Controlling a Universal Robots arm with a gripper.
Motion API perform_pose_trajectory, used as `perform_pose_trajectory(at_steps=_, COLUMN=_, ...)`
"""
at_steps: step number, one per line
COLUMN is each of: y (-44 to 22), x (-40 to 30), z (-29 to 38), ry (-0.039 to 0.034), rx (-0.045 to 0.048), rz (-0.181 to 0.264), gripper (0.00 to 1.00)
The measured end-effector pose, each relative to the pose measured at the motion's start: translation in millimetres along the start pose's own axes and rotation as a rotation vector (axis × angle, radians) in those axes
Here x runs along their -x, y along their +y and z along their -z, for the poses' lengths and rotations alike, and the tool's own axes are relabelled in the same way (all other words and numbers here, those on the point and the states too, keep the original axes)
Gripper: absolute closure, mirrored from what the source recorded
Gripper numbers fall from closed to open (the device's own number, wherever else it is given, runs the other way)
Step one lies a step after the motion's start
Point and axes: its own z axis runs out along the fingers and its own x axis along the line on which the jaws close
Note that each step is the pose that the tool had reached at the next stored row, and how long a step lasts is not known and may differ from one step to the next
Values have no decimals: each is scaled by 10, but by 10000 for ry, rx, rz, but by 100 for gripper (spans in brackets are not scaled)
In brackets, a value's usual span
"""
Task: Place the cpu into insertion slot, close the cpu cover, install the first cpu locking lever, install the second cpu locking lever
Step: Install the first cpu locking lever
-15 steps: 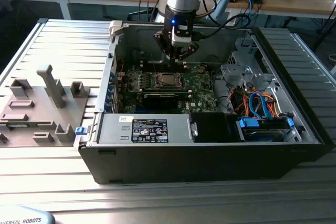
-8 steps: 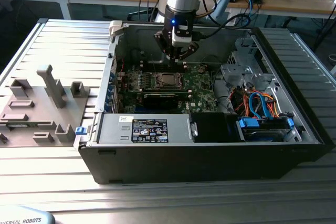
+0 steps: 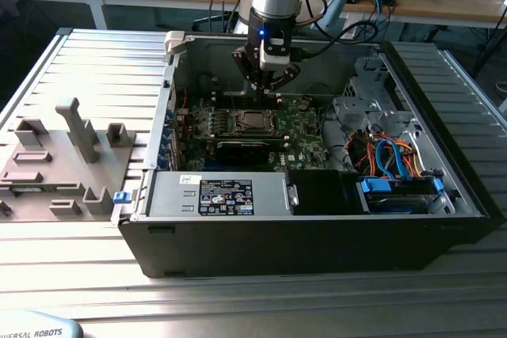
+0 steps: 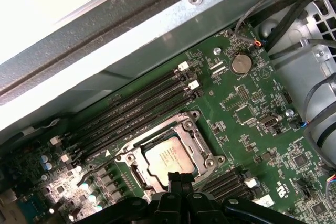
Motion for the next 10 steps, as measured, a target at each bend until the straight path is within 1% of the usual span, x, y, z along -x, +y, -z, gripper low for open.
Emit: perform_pose_trajectory(at_steps=10, y=0, x=0, z=0, ry=-3, rx=0, rz=52, gripper=89)
